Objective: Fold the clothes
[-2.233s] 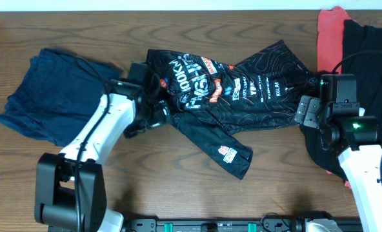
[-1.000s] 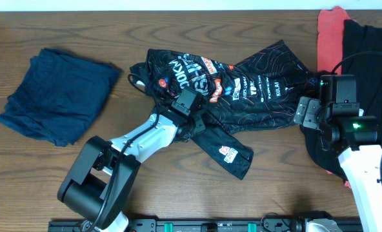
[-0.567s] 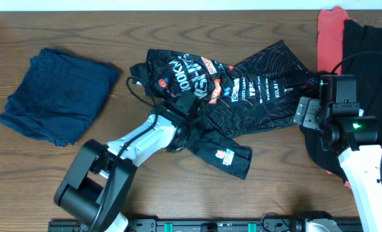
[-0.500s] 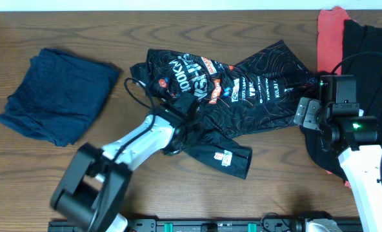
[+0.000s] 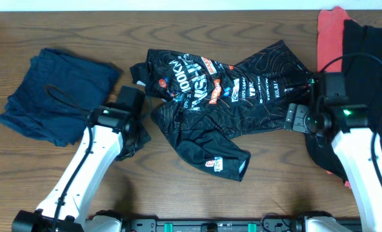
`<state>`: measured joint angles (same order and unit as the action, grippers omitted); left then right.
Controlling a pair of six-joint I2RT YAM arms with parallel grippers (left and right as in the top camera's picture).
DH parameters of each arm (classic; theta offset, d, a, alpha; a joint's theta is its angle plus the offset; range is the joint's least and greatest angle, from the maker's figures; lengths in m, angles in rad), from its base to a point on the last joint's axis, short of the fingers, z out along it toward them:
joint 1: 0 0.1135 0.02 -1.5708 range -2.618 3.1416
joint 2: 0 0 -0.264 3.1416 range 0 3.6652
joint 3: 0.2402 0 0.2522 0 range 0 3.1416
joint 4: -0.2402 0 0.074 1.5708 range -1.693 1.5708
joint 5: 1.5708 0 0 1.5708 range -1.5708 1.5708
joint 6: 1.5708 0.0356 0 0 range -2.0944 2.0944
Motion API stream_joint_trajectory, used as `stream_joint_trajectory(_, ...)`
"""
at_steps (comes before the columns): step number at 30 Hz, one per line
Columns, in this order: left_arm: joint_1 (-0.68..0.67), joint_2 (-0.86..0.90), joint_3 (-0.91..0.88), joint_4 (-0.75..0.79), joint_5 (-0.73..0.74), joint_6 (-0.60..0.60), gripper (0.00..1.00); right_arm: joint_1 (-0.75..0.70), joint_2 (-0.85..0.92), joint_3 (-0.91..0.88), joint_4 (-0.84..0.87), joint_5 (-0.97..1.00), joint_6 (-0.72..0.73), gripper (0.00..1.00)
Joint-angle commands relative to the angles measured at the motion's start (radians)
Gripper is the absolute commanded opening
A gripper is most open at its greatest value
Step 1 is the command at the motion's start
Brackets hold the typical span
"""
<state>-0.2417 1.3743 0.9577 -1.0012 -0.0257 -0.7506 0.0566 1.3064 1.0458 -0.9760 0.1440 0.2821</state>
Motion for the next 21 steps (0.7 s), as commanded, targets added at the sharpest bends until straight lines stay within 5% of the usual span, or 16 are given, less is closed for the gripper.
stream_joint_trajectory(1, 0.002, -0.001, -0.004, 0.054, 0.185, 0.081, 0.06, -0.012, 0.053, -0.007, 0.000, -0.020, 0.010, 0.91)
stream_joint_trajectory(2, -0.013, -0.001, -0.005, 0.077, 0.230, 0.088, 0.09, -0.013, 0.059, -0.007, 0.007, -0.019, 0.010, 0.92)
stream_joint_trajectory(4, -0.038, 0.000, -0.005, 0.108, 0.254, 0.080, 0.54, -0.013, 0.061, -0.007, 0.022, -0.021, 0.010, 0.95)
stream_joint_trajectory(5, -0.053, 0.002, -0.005, 0.119, 0.254, 0.069, 0.68, -0.013, 0.061, -0.007, 0.028, -0.021, 0.010, 0.95)
stream_joint_trajectory(6, -0.070, 0.006, -0.005, 0.130, 0.254, 0.056, 0.71, -0.013, 0.061, -0.007, 0.032, -0.021, 0.010, 0.96)
stream_joint_trajectory(21, -0.303, 0.308, -0.005, 0.365, 0.254, -0.142, 0.73, -0.013, 0.061, -0.007, 0.019, -0.021, 0.009, 0.99)
